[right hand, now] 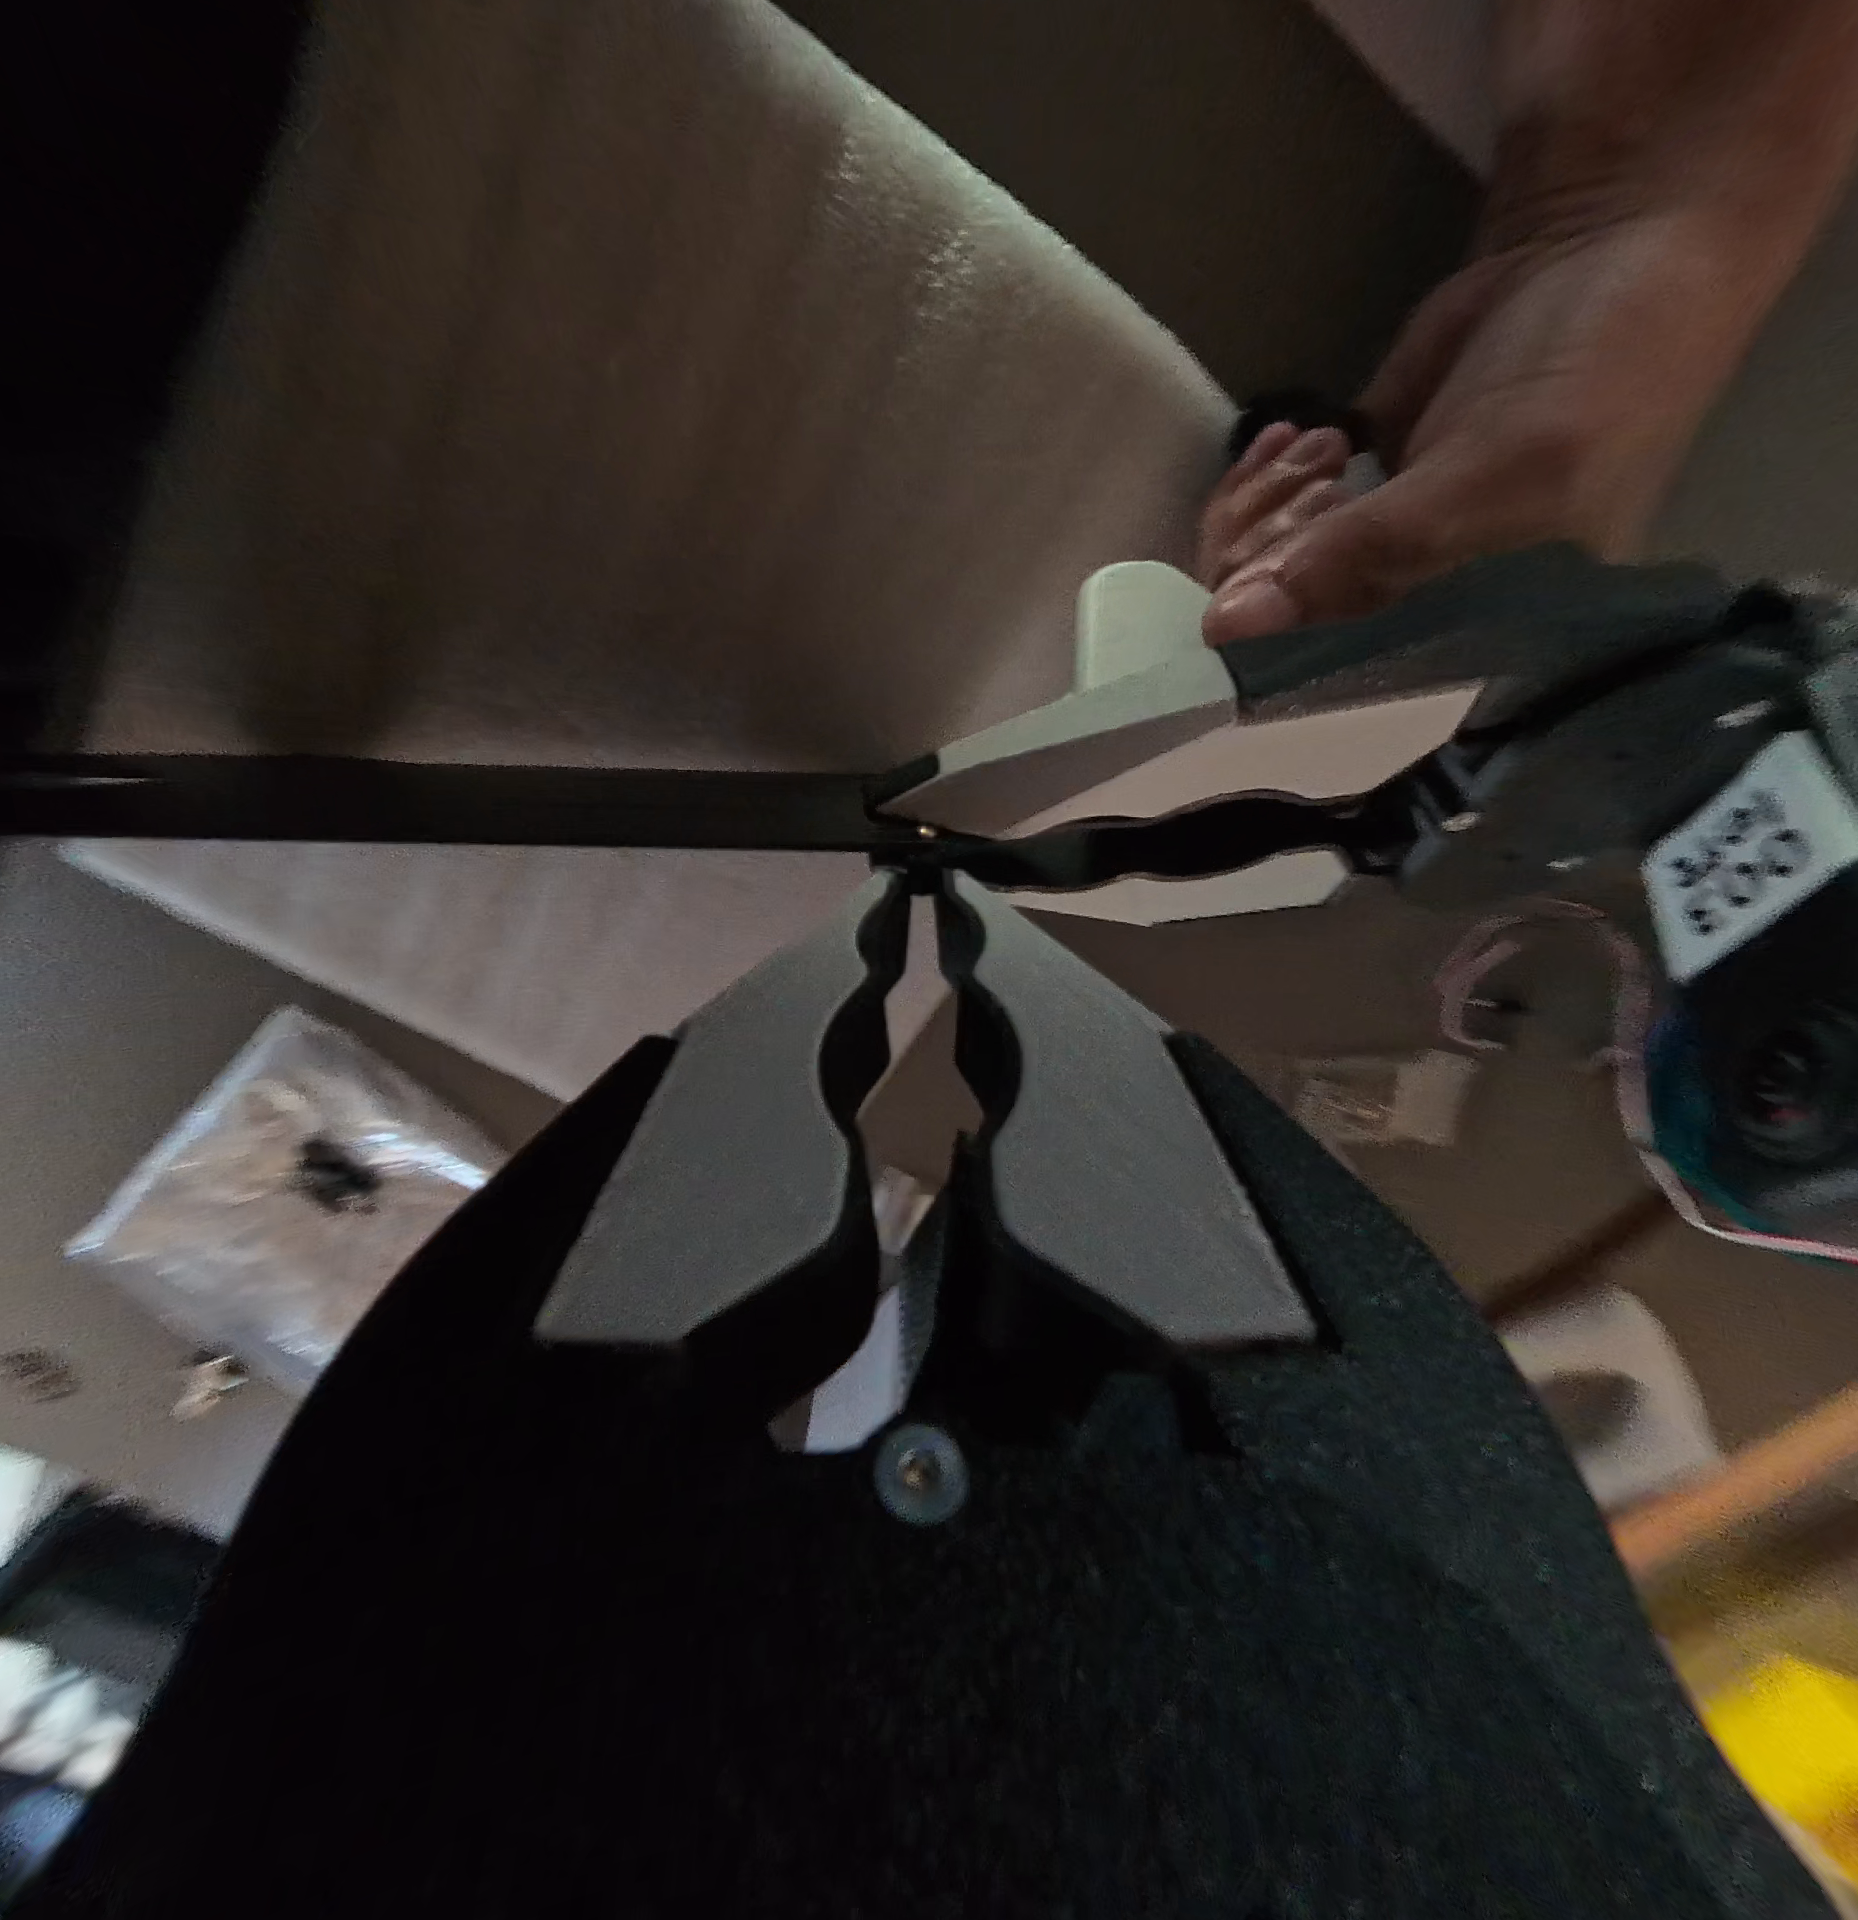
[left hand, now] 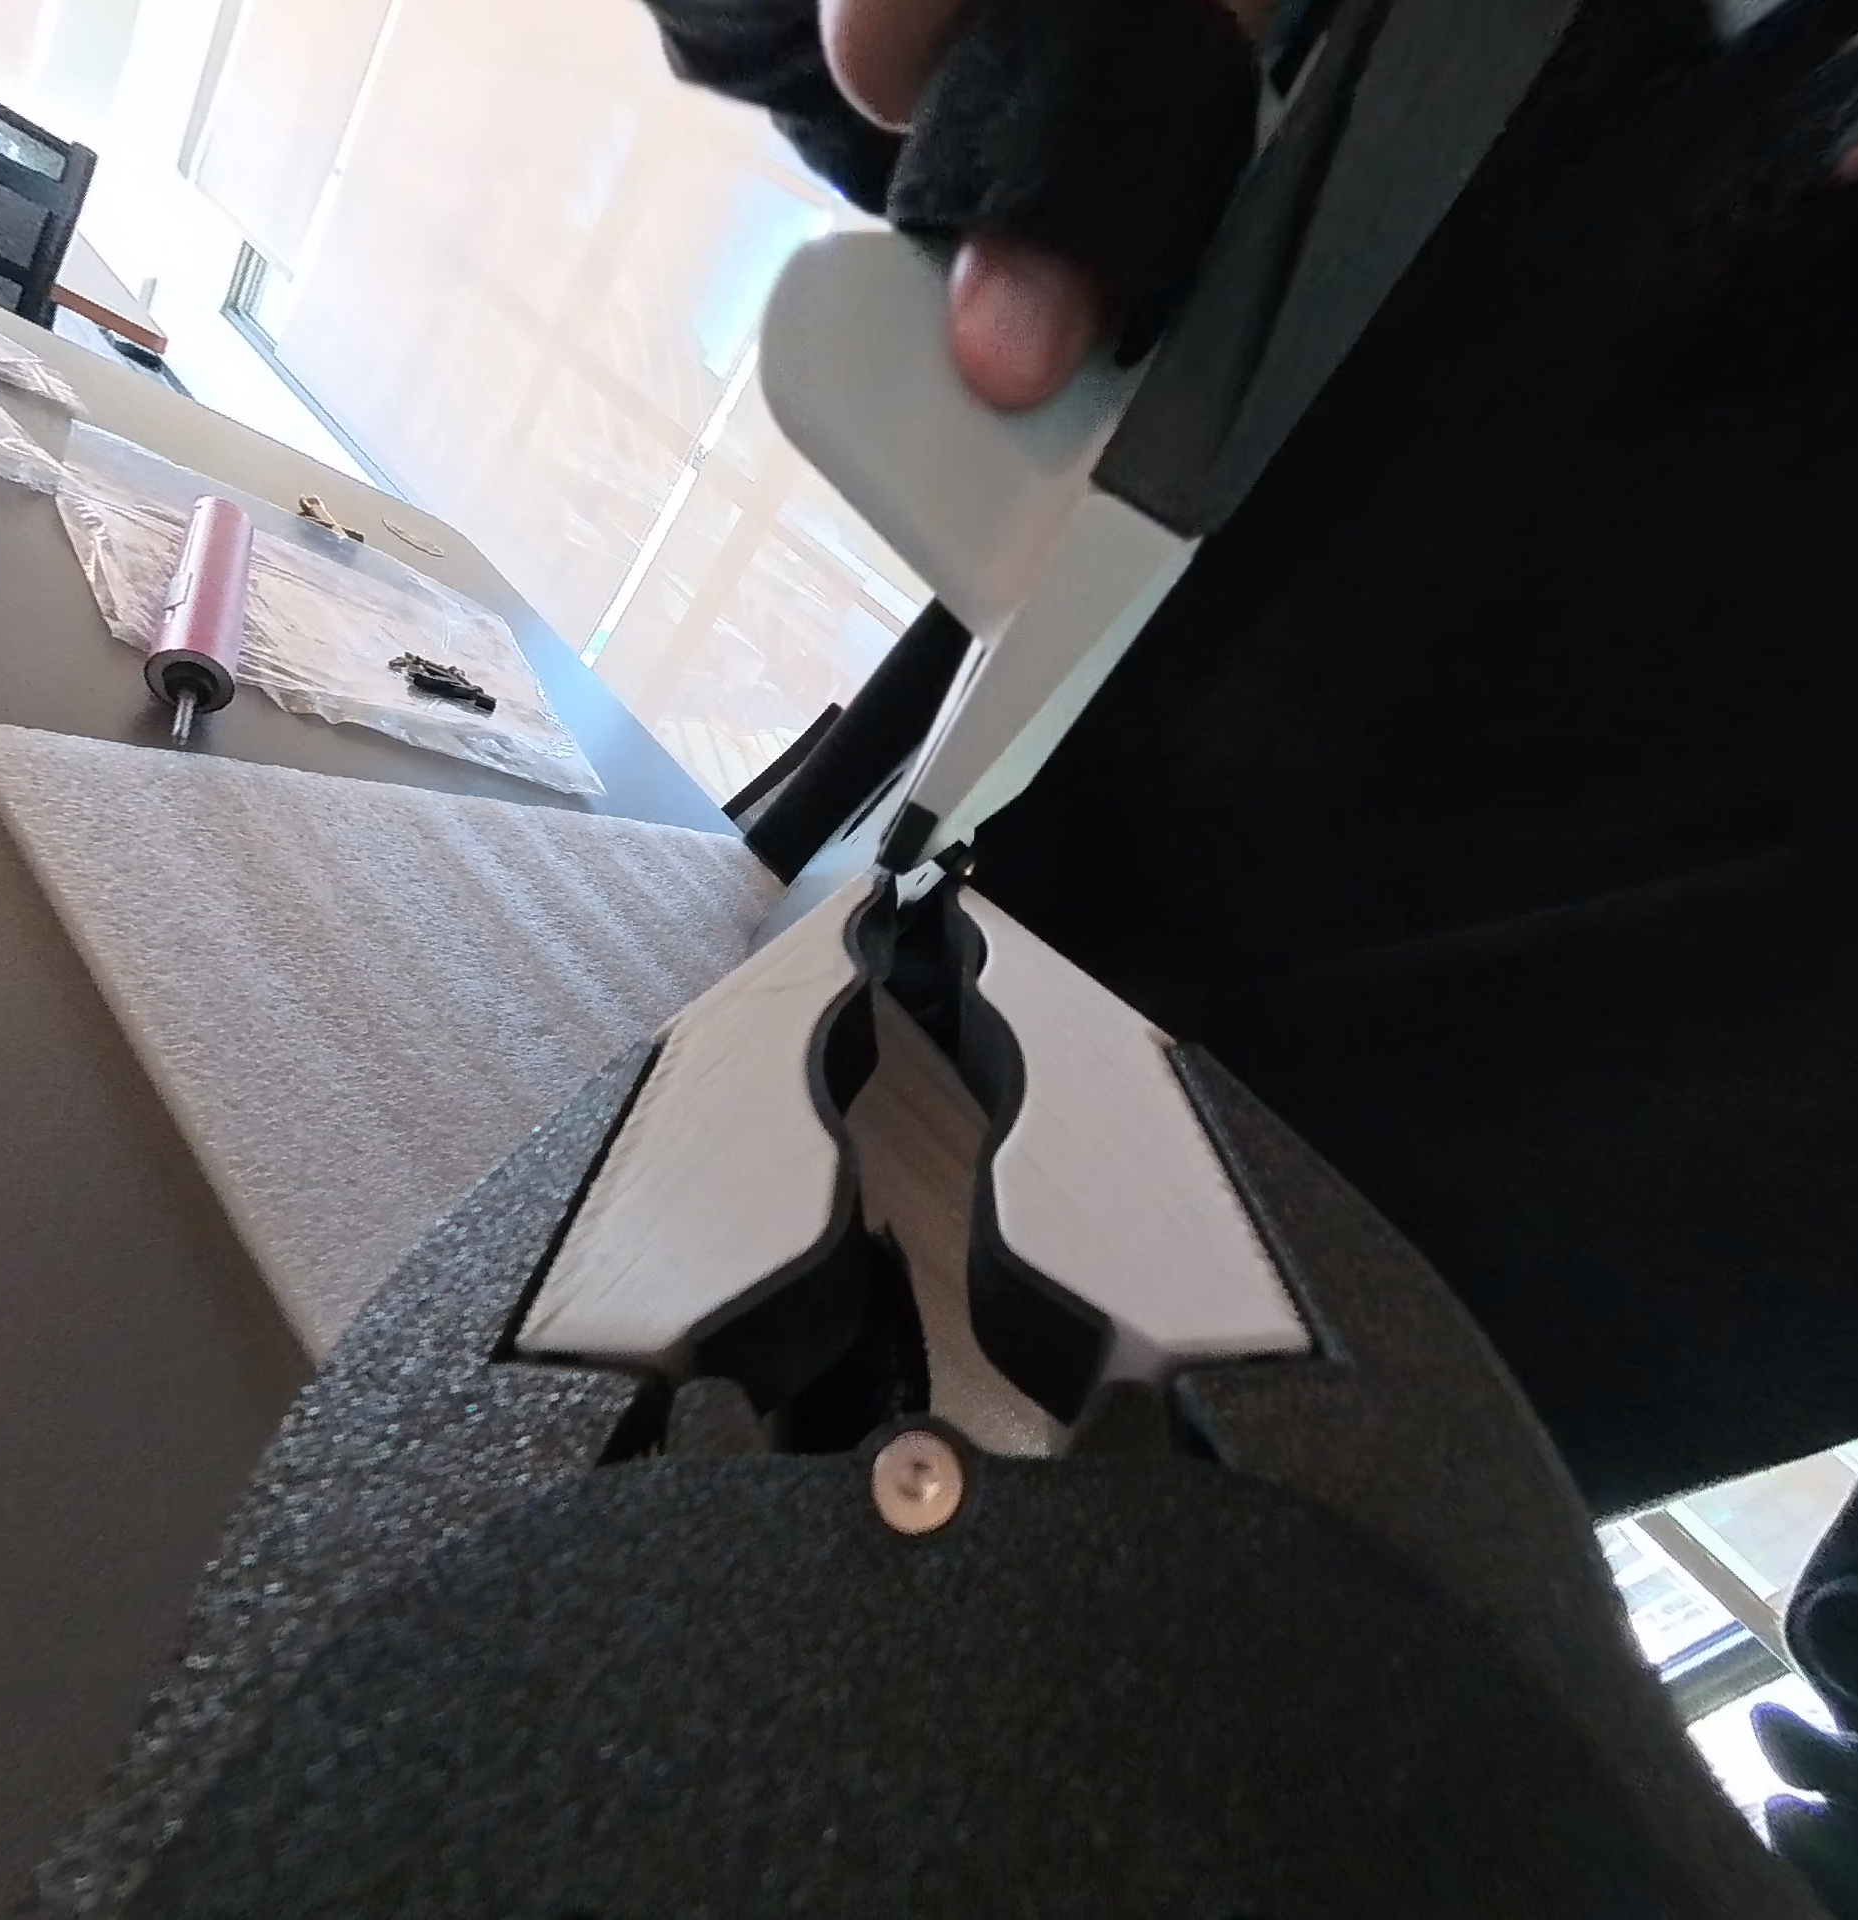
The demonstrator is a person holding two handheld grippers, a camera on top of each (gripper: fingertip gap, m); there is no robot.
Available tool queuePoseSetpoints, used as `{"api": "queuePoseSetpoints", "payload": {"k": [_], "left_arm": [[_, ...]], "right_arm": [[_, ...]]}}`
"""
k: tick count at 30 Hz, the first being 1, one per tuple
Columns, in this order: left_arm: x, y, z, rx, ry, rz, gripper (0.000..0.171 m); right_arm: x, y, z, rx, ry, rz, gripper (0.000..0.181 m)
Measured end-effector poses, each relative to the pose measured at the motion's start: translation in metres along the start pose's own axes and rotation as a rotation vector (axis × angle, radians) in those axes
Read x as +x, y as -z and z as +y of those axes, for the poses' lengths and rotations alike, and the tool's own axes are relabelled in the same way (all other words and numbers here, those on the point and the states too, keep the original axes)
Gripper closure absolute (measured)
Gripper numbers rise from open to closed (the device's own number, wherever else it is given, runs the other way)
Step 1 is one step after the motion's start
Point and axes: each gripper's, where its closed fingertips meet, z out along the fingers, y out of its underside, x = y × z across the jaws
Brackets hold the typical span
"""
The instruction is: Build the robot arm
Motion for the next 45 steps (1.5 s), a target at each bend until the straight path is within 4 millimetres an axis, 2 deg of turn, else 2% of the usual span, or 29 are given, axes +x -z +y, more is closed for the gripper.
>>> {"api": "queuePoseSetpoints", "payload": {"k": [4,6,8,12,16,21,23,26,33,36,40,43,45], "left_arm": [[-0.002,-0.0011,-0.0011,0.004,0.001,-0.008,0.165],[-0.0013,-0.0009,-0.0005,0.0,-0.003,-0.007,0.165],[-0.0019,-0.0008,-0.0008,0.003,-0.002,-0.011,0.165],[-0.0031,-0.0008,-0.0019,0.009,0.002,-0.015,0.165],[-0.0022,-0.0006,-0.0016,0.008,0.001,-0.011,0.165],[-0.0004,0.0,-0.0032,0.022,-0.004,-0.01,0.161],[0.0057,0.0008,-0.0039,0.028,-0.006,0.031,0.148],[0.0034,0.0013,-0.0042,0.03,0.013,0.029,0.157],[0.0008,0.001,-0.0062,0.039,0.044,0.029,0.159],[0.0008,0.0005,-0.0067,0.039,0.065,0.04,0.16],[0.0021,-0.0002,-0.0047,0.025,0.062,0.046,0.16],[0.0021,-0.0009,-0.004,0.019,0.065,0.048,0.161],[0.0006,-0.0003,-0.0046,0.024,0.069,0.04,0.161]], "right_arm": [[-0.0059,0.0008,0.0016,0.053,-0.177,-0.372,0.178],[-0.007,0.0011,-0.0001,0.063,-0.238,-0.472,0.178],[-0.0065,0.0008,0.0007,0.057,-0.223,-0.448,0.177],[-0.0068,0.0009,0.0025,0.047,-0.152,-0.238,0.169],[-0.0013,-0.0013,0.0015,0.081,-0.108,-0.027,0.177],[-0.0015,-0.0009,0.0019,0.107,-0.158,-0.011,0.177],[-0.0016,-0.0009,0.0014,0.101,-0.165,-0.013,0.177],[-0.0014,-0.0012,-0.0001,0.108,-0.163,-0.011,0.177],[-0.0005,-0.0011,0.0027,0.045,-0.133,0.019,0.177],[-0.0013,-0.0007,0.0027,0.06,-0.19,-0.039,0.177],[-0.005,0.0001,-0.0014,0.164,-0.401,-0.302,0.178],[-0.0073,0.0007,-0.0026,0.211,-0.484,-0.458,0.177],[-0.0061,0.0003,-0.0004,0.187,-0.436,-0.414,0.177]]}}
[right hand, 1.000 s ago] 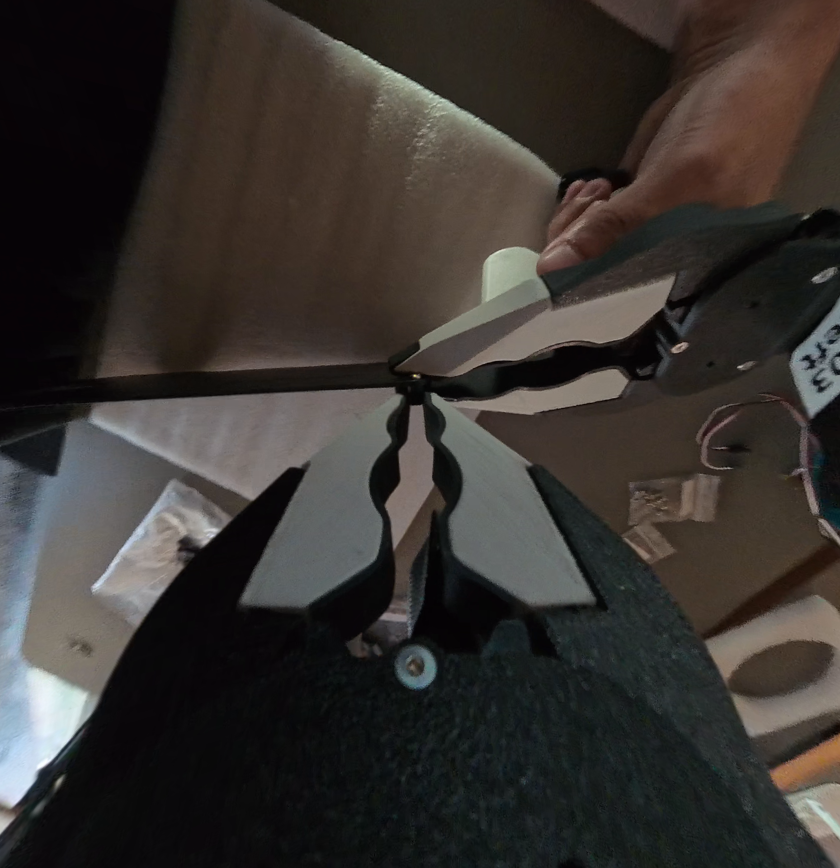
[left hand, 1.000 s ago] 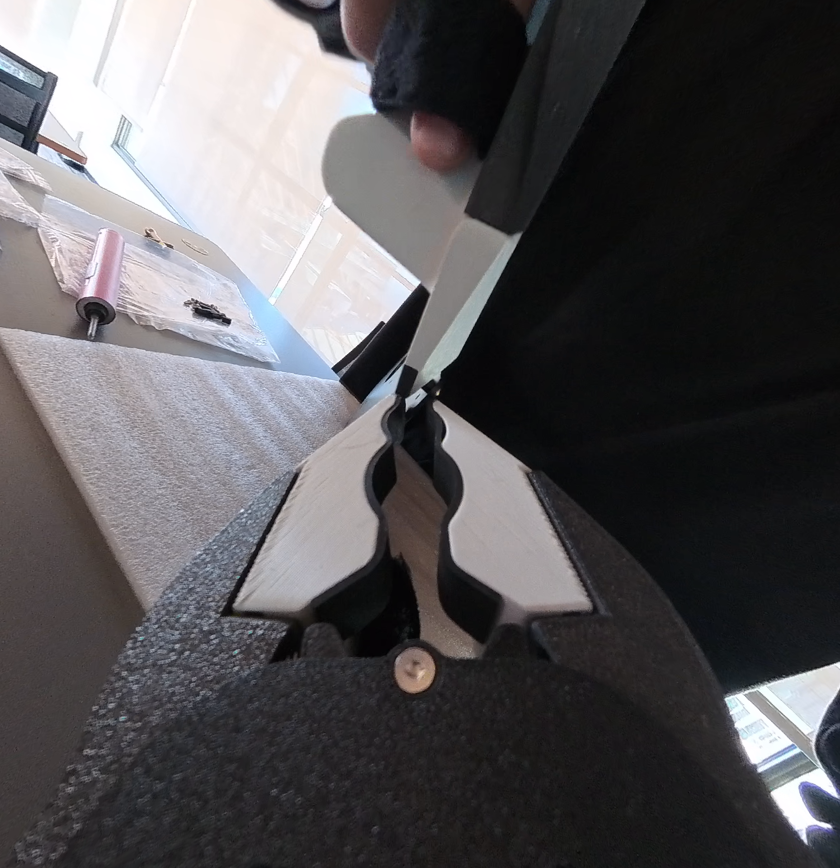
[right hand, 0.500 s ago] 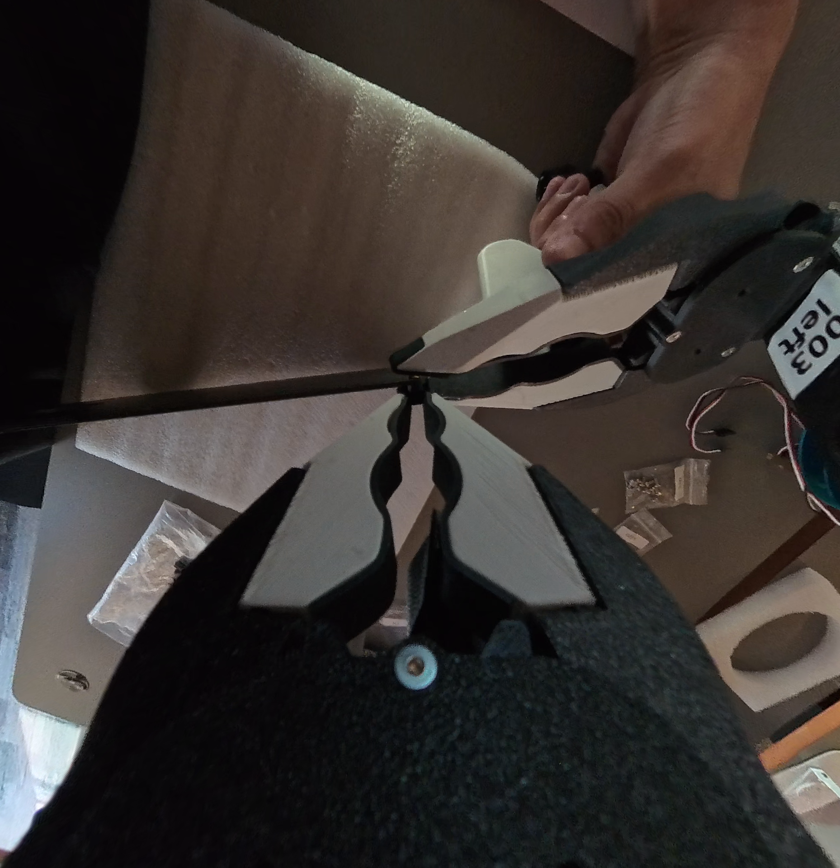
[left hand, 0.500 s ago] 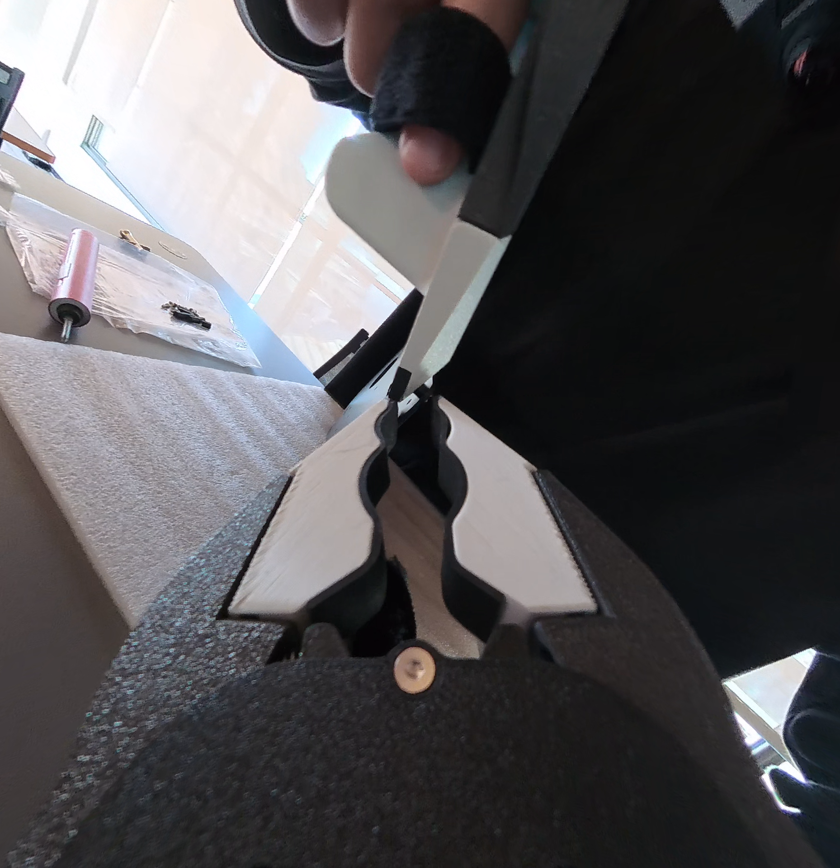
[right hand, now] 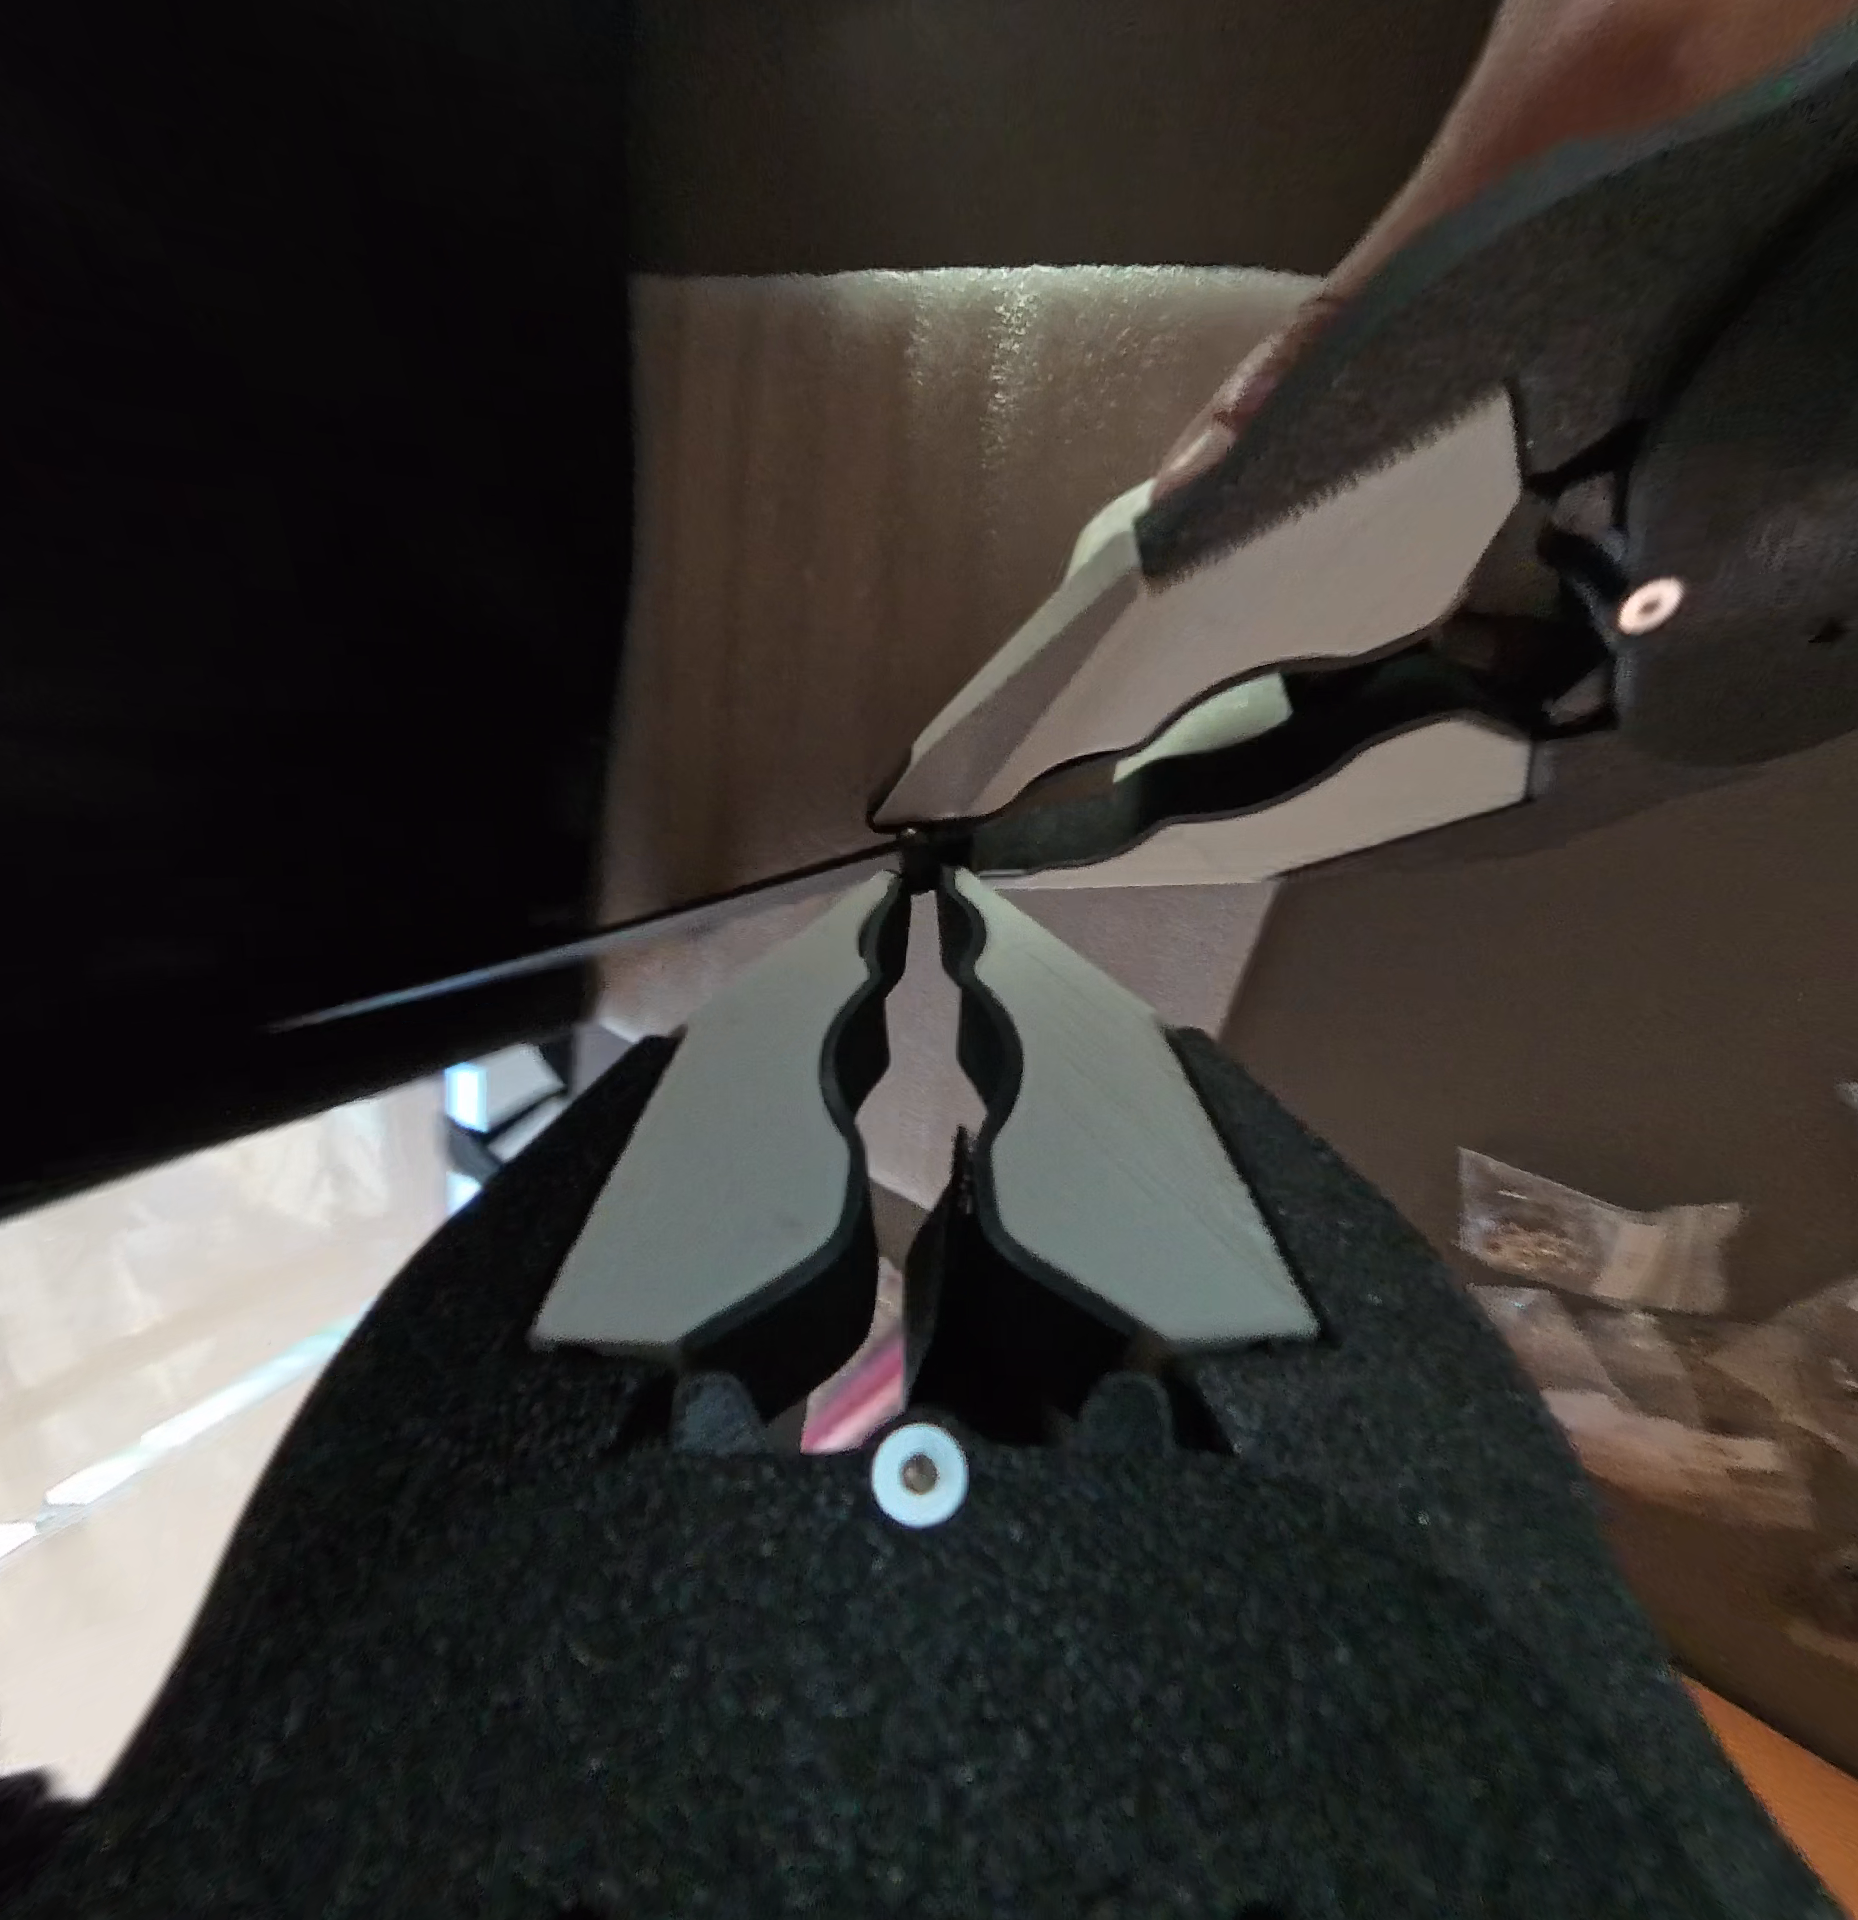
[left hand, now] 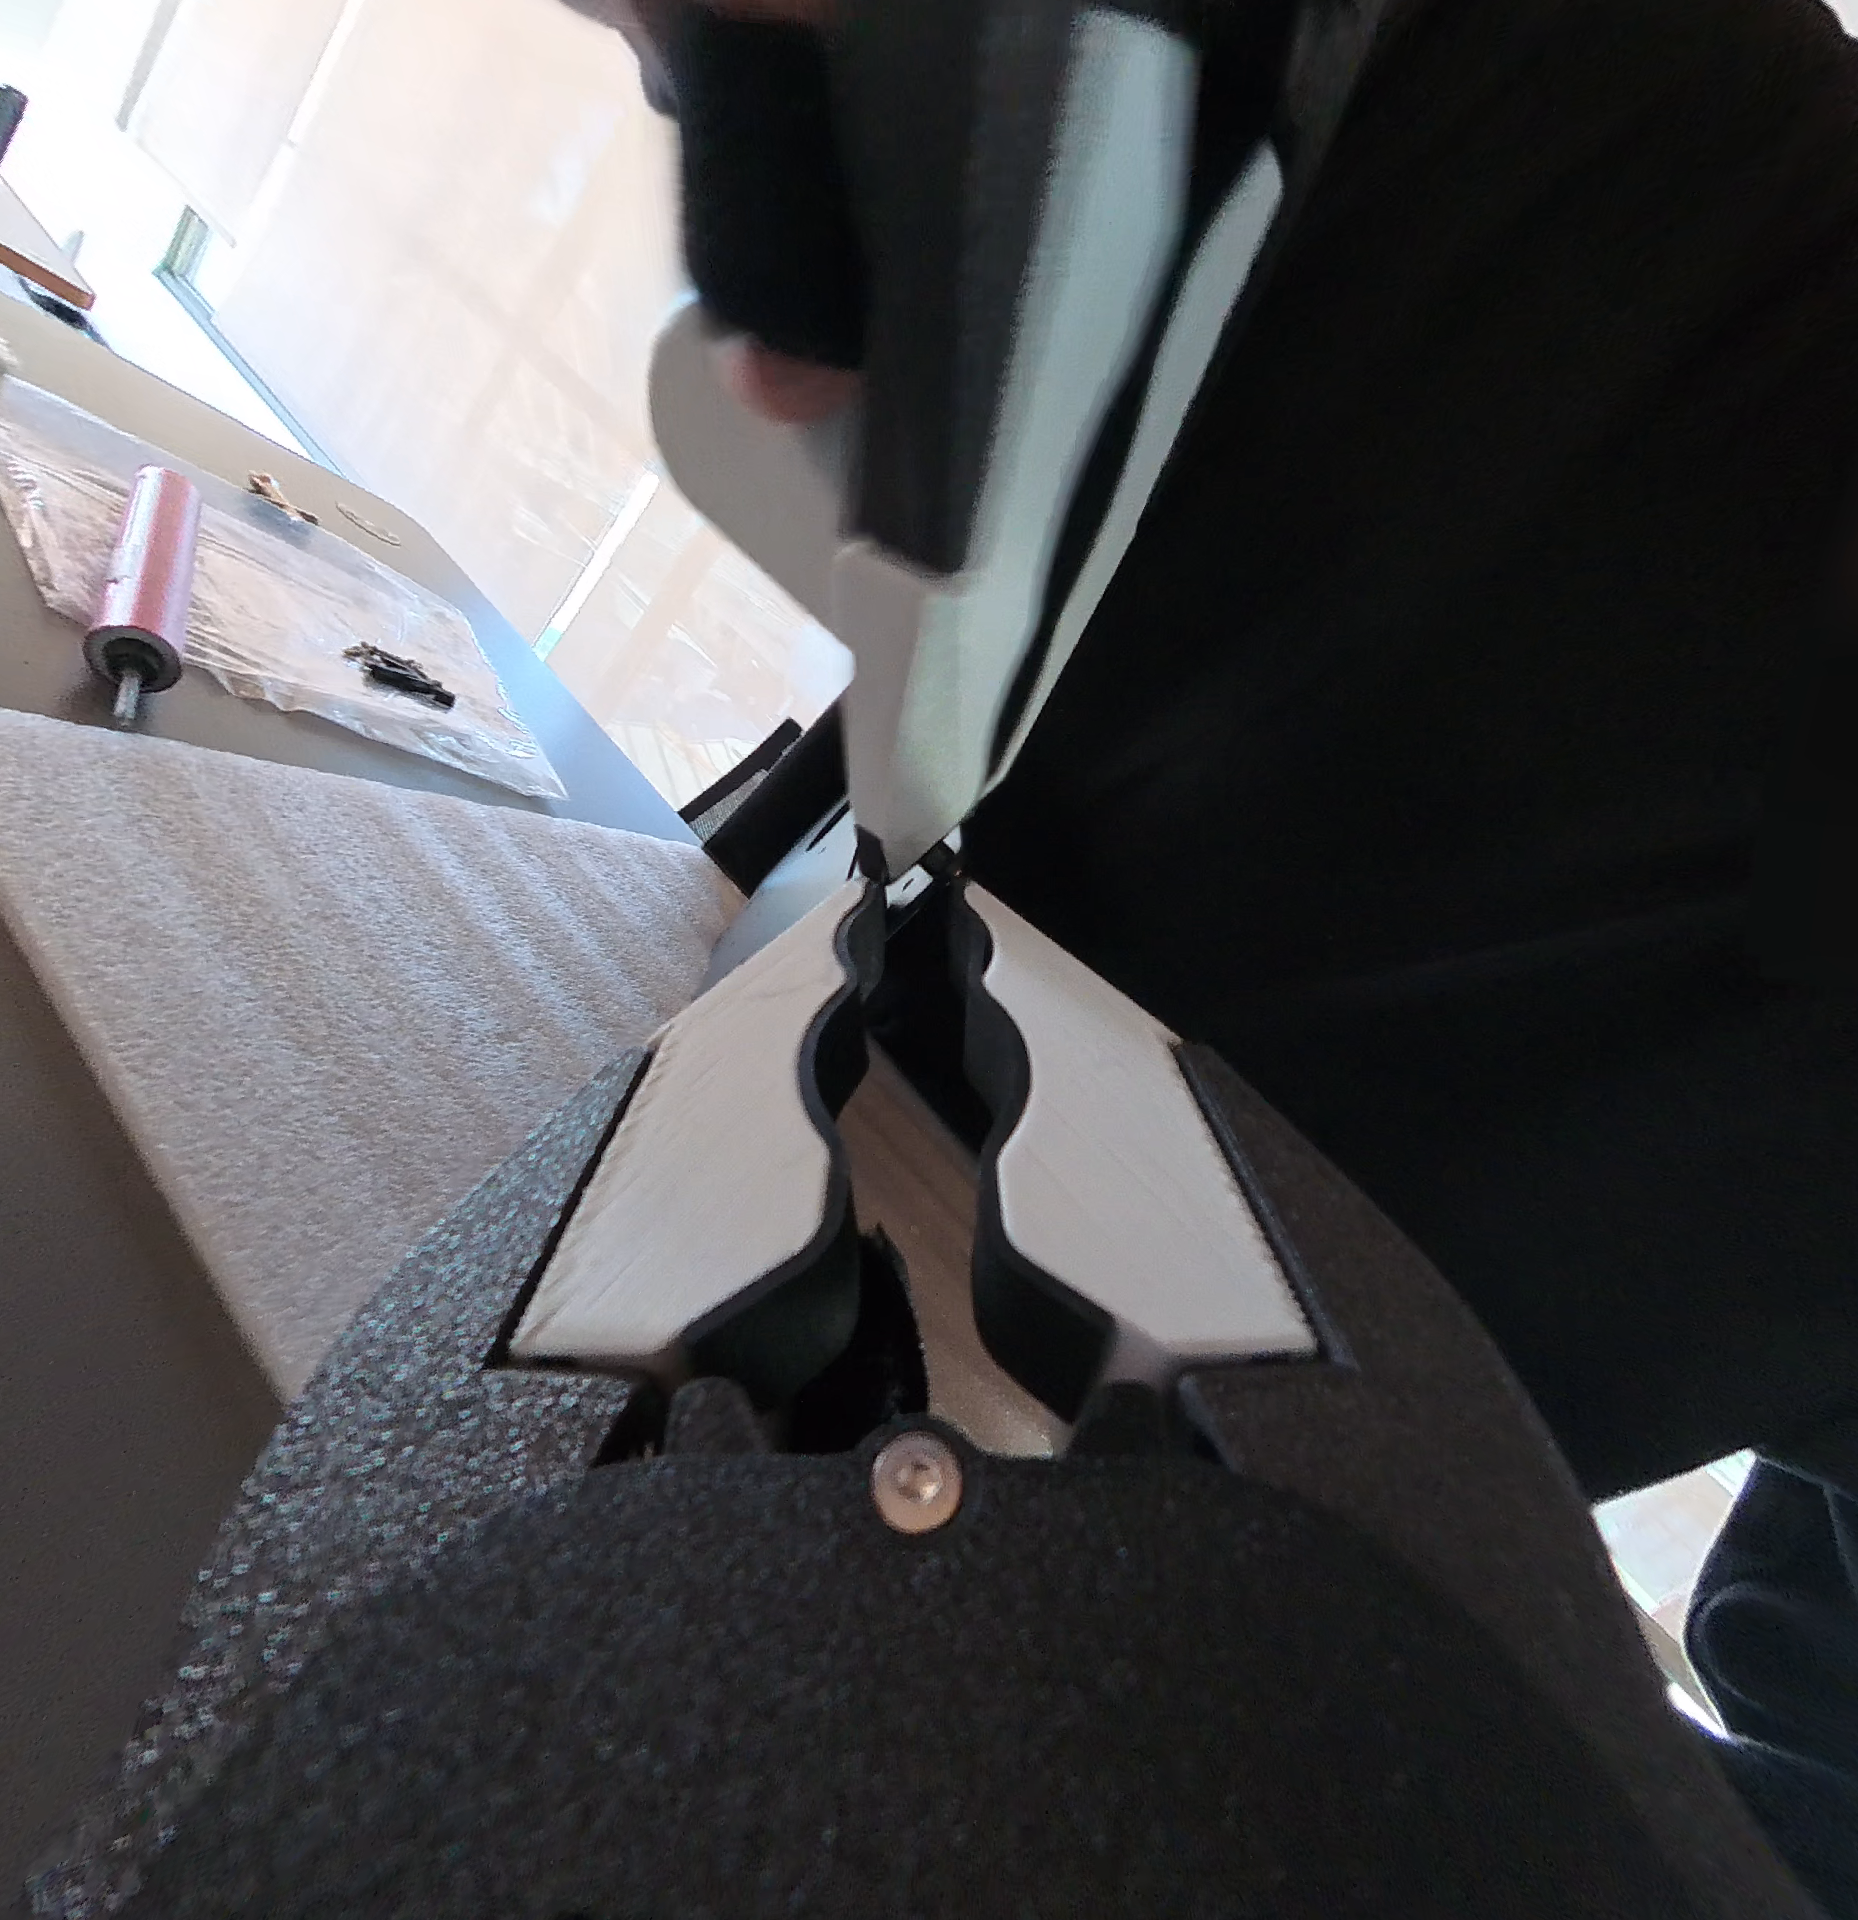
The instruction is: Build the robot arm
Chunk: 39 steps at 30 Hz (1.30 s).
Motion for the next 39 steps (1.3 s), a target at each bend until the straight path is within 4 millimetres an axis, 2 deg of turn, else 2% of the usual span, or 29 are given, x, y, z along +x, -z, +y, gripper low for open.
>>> {"api": "queuePoseSetpoints", "payload": {"k": [4,7,11,15,17,19,24,27,29,35,37,39], "left_arm": [[0.0,0.0,0.0,0.002,-0.004,-0.003,0.162],[0.0,0.0,0.0,0.001,-0.005,-0.004,0.161],[-0.001,0.0,0.001,-0.003,-0.009,-0.008,0.162],[0.001,-0.001,0.004,-0.022,-0.019,-0.006,0.162],[-0.001,-0.002,0.004,-0.022,-0.019,-0.019,0.164],[-0.002,-0.002,0.003,-0.017,-0.019,-0.024,0.164],[-0.002,-0.001,0.002,-0.013,-0.024,-0.026,0.165],[-0.002,-0.001,0.003,-0.018,-0.032,-0.028,0.165],[-0.003,-0.002,0.003,-0.018,-0.033,-0.03,0.165],[-0.002,-0.003,0.004,-0.025,-0.037,-0.031,0.165],[-0.002,-0.003,0.003,-0.022,-0.037,-0.032,0.165],[-0.002,-0.003,0.003,-0.021,-0.039,-0.032,0.166]], "right_arm": [[0.003,0.001,0.001,-0.1,0.312,0.309,0.173],[0.006,0.001,0.0,-0.139,0.404,0.424,0.177],[0.005,0.0,0.001,-0.181,0.302,0.28,0.178],[-0.002,-0.003,-0.001,-0.133,0.047,-0.039,0.178],[-0.003,-0.002,0.0,-0.123,-0.041,-0.111,0.178],[-0.001,-0.002,0.001,-0.129,0.045,-0.01,0.177],[0.005,0.0,0.0,-0.146,0.351,0.413,0.177],[0.007,0.0,-0.001,-0.163,0.478,0.541,0.177],[0.006,0.0,0.001,-0.19,0.428,0.477,0.178],[-0.003,-0.002,0.001,-0.13,-0.046,-0.059,0.177],[-0.003,-0.001,0.001,-0.102,-0.024,-0.045,0.176],[-0.003,0.004,-0.001,-0.041,0.086,0.077,0.167]]}}
